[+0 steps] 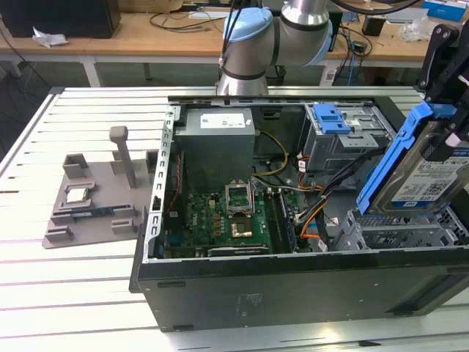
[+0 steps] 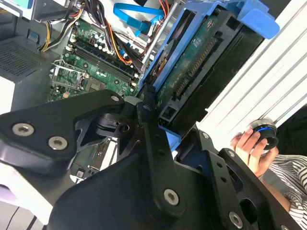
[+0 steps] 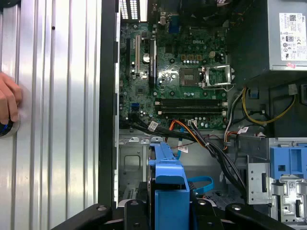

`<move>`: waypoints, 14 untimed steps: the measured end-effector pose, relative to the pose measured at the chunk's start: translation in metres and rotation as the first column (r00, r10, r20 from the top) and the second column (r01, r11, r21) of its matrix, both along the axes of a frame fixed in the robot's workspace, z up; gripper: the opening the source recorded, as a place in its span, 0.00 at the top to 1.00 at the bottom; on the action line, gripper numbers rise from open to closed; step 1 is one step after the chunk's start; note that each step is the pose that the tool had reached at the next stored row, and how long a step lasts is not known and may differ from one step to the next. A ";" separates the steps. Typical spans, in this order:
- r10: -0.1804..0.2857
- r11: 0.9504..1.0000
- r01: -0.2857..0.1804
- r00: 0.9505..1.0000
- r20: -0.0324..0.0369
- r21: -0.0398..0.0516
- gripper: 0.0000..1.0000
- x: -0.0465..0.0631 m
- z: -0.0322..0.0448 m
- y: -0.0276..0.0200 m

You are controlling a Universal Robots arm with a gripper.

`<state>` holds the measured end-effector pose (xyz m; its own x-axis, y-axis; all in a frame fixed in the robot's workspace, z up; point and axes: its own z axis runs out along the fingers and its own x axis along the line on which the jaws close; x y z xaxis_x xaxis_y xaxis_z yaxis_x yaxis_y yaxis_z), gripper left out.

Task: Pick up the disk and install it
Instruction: 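Pick up the disk, then insert the disk into the insertion slot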

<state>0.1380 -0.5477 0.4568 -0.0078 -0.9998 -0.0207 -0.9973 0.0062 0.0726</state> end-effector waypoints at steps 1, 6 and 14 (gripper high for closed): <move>0.000 1.000 0.000 1.000 0.000 0.000 0.63 0.000 -0.0001 0.0000; 0.000 1.000 0.000 1.000 0.000 0.000 0.63 0.000 -0.0003 0.0000; 0.000 1.000 0.000 1.000 0.000 0.003 0.63 0.000 -0.0030 0.0000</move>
<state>0.1380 -0.5477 0.4538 -0.0077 -0.9997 -0.0235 -0.9973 0.0059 0.0727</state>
